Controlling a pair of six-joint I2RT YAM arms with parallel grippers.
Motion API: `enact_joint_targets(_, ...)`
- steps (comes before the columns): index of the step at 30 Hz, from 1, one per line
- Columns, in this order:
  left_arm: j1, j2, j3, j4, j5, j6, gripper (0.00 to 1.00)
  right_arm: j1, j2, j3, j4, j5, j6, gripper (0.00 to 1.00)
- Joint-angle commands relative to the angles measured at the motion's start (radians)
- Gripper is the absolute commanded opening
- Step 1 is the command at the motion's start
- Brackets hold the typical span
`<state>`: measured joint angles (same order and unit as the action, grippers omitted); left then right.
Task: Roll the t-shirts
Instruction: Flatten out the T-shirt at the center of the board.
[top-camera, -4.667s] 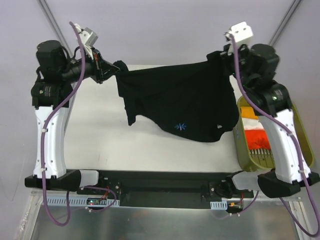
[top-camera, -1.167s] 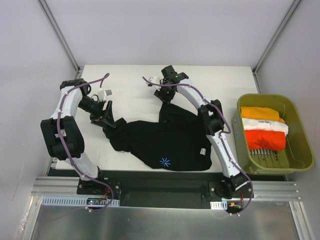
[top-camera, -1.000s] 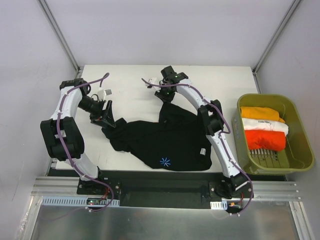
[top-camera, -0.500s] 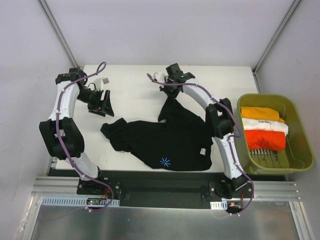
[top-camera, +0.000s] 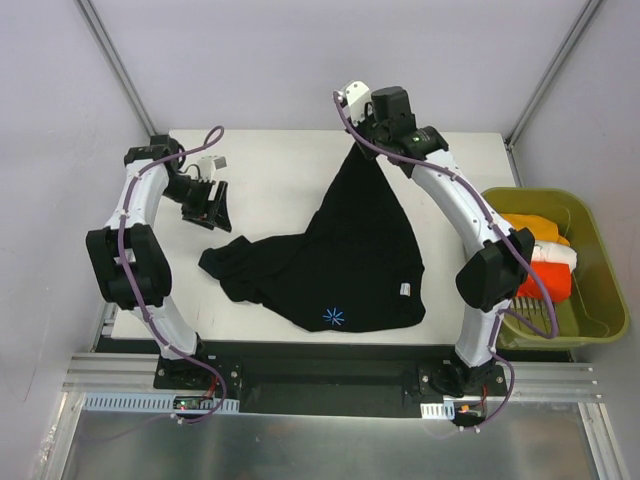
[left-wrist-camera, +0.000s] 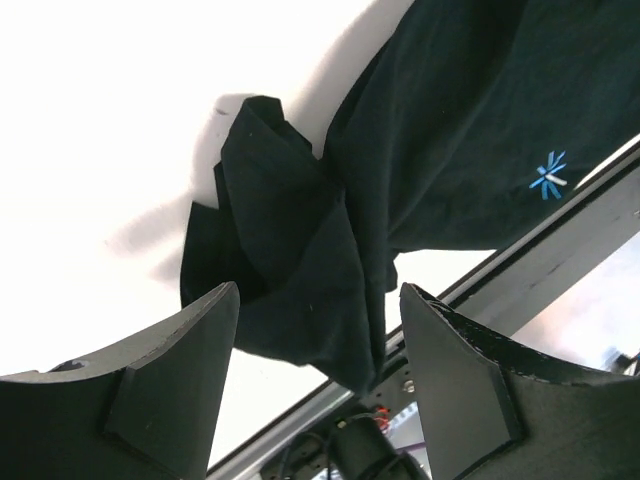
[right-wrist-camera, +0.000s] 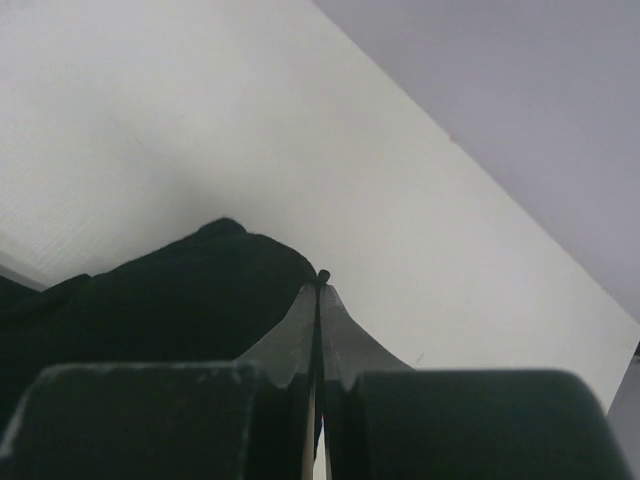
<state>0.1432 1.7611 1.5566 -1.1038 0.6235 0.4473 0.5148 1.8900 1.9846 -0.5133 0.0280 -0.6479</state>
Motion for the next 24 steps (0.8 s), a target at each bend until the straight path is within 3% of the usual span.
enact_joint_targets(1,-0.033,0.041,-0.018,0.012,-0.028,0.036,0.65,0.004,-0.031,-0.067,-0.059,0.085,0.047,0.01)
enact_joint_targets(7,-0.042,0.018,-0.016,-0.093,-0.05,0.028,0.66,-0.004,-0.063,-0.093,-0.077,0.098,0.027,0.01)
enact_joint_targets(12,-0.04,-0.084,-0.124,-0.102,-0.145,0.054,0.69,-0.012,-0.075,-0.11,-0.079,0.096,0.027,0.0)
enact_joint_targets(17,-0.044,-0.074,-0.188,-0.105,-0.116,0.053,0.67,-0.018,-0.069,-0.109,-0.082,0.099,0.027,0.01)
enact_joint_targets(21,-0.044,-0.032,-0.144,-0.1,-0.078,0.021,0.3,-0.029,-0.051,-0.076,-0.085,0.116,0.033,0.01)
enact_joint_targets(22,-0.042,-0.026,-0.091,-0.12,-0.065,0.018,0.14,-0.03,-0.049,-0.051,-0.083,0.131,0.034,0.01)
enact_joint_targets(24,-0.044,-0.005,-0.012,-0.168,-0.033,0.016,0.04,-0.045,-0.048,-0.021,-0.073,0.141,0.028,0.0)
